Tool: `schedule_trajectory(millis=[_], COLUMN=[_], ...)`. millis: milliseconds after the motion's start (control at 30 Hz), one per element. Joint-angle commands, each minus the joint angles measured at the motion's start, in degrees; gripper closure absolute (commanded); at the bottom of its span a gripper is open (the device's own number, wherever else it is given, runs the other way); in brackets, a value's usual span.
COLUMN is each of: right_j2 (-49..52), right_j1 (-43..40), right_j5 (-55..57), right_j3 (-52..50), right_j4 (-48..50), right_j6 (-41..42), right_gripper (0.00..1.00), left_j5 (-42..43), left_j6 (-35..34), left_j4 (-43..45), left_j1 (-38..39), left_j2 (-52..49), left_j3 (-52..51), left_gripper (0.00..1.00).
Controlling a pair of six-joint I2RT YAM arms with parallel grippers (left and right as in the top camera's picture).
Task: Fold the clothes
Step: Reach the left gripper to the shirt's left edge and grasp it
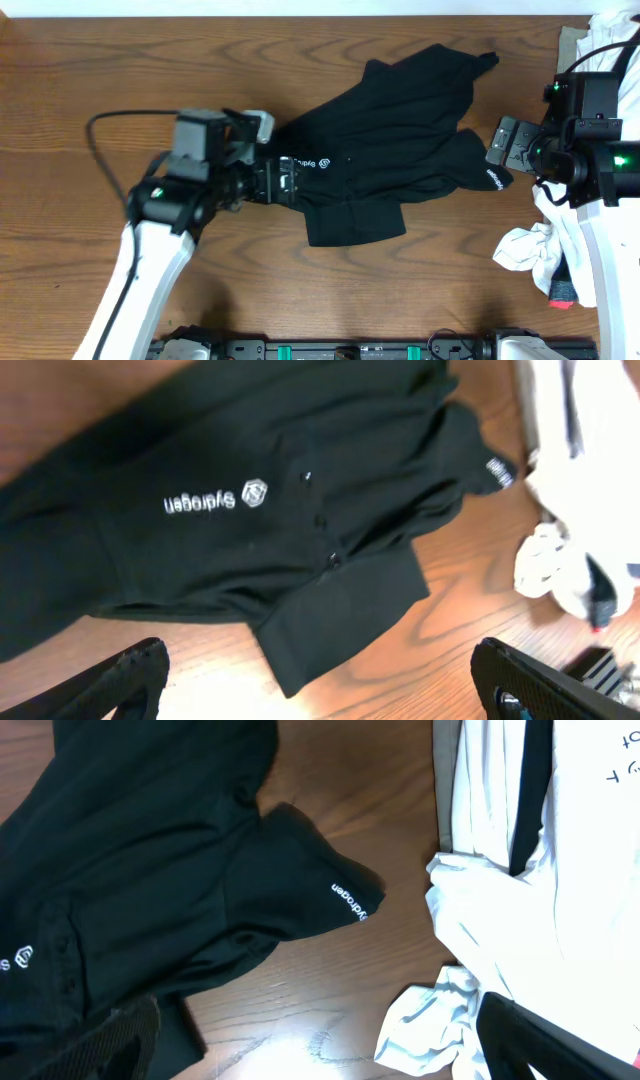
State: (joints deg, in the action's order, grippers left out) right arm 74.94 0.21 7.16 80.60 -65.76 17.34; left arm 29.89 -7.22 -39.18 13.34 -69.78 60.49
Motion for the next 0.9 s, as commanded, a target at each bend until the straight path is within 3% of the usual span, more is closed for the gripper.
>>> schedule_trajectory(millis=[0, 100, 200, 233, 333, 367, 667, 867], right_j2=[-0.04, -0.04, -0.04, -0.04, -0.04, -0.04, -0.04, -0.04], right_j1=[-0.42, -0.39, -0.42, -0.42, -0.42, -0.42, -0.42, -0.42], right_j5=[0.35, 0.35, 0.35, 0.35, 0.35, 0.35, 0.35, 0.35], right_j3=[0.17, 0.17, 0.17, 0.17, 0.17, 0.17, 0.17, 0.17], right_j4=[-0.02, -0.02, -0.02, -0.02, -0.02, -0.02, -0.02, -0.02], right_j6=[-0.24, -0.24, -0.24, -0.24, -0.24, -0.24, -0.26, -0.24], right_gripper=[0.01, 0.01, 0.01, 0.01, 0.01, 0.01, 0.01, 0.01], left_j5=[-2.10, -2.10, -2.64, -3.43, -6.86, -7.85, -16.35, -20.20], left_j6=[1.16, 1.16, 1.14, 0.87, -3.06, -4.46, -12.02, -12.20], left_j4=[0.26, 1.01, 3.65, 4.28, 5.20, 5.20, 4.31, 4.39], left_j1=[0.61, 0.61, 0.61, 0.61, 0.61, 0.61, 0.61, 0.61], left_j2=[-4.94, -7.63, -10.16, -10.99, -14.03, -15.13, -23.19, -25.90], left_j3=[0.98, 0.98, 0.96, 0.94, 0.92, 0.92, 0.87, 0.85], left_gripper=[0.02, 0.03, 0.44, 0.51, 0.87, 0.92, 0.94, 0.94])
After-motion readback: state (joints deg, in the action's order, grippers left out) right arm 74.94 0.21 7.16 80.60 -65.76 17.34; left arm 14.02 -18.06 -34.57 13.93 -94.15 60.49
